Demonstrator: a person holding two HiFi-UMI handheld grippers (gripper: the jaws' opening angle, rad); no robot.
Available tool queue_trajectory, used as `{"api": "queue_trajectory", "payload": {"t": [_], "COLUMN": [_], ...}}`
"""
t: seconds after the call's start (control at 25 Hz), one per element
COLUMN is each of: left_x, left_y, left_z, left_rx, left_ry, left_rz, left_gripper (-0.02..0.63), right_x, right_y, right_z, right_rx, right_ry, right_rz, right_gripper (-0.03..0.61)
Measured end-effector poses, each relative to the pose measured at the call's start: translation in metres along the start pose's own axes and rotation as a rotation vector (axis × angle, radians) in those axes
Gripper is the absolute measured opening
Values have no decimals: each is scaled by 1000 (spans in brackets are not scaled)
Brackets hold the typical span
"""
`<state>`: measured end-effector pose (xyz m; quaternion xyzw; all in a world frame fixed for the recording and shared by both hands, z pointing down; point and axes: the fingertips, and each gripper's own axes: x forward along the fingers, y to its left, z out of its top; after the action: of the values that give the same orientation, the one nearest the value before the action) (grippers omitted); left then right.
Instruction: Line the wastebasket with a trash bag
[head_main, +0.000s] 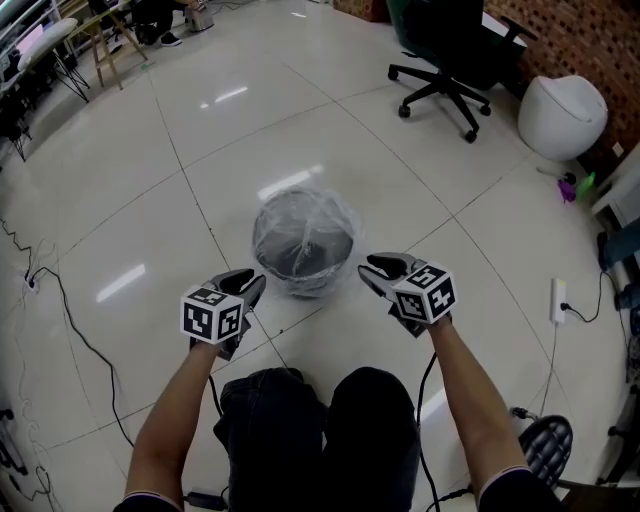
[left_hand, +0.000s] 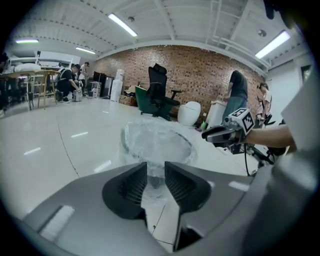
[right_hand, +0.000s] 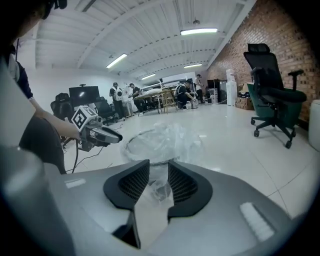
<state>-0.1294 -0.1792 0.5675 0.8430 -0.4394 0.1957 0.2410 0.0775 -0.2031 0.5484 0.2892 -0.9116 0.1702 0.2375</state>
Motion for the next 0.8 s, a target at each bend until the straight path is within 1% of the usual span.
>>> {"api": "queue_trajectory", "payload": {"t": [0.16, 0.36, 0.56, 0.68, 0.76, 0.8], "left_x": [4, 14, 29, 38, 42, 45], "left_y": [9, 26, 46, 55, 58, 58], "left_z": [26, 47, 53, 53, 52, 50], "left_rx": [19, 19, -4, -15, -22, -25], "left_ry": [-23, -34, -16, -5, 3, 10], "left_rz": [30, 78, 111, 116, 112, 108], "left_gripper": [112, 112, 135, 135, 135, 135], "right_x": [5, 24, 55, 69, 74, 75], "right_y": [-15, -32, -36, -39, -41, -43], "right_z": [29, 56, 56, 52, 48, 47], "right_rx": [-24, -42, -100, -116, -124, -129], "right_ry": [-30, -44, 13, 44, 60, 66], "right_rz": [-60, -113, -133, -146, -155, -161], "right_gripper": [118, 129, 163, 163, 137, 109]}}
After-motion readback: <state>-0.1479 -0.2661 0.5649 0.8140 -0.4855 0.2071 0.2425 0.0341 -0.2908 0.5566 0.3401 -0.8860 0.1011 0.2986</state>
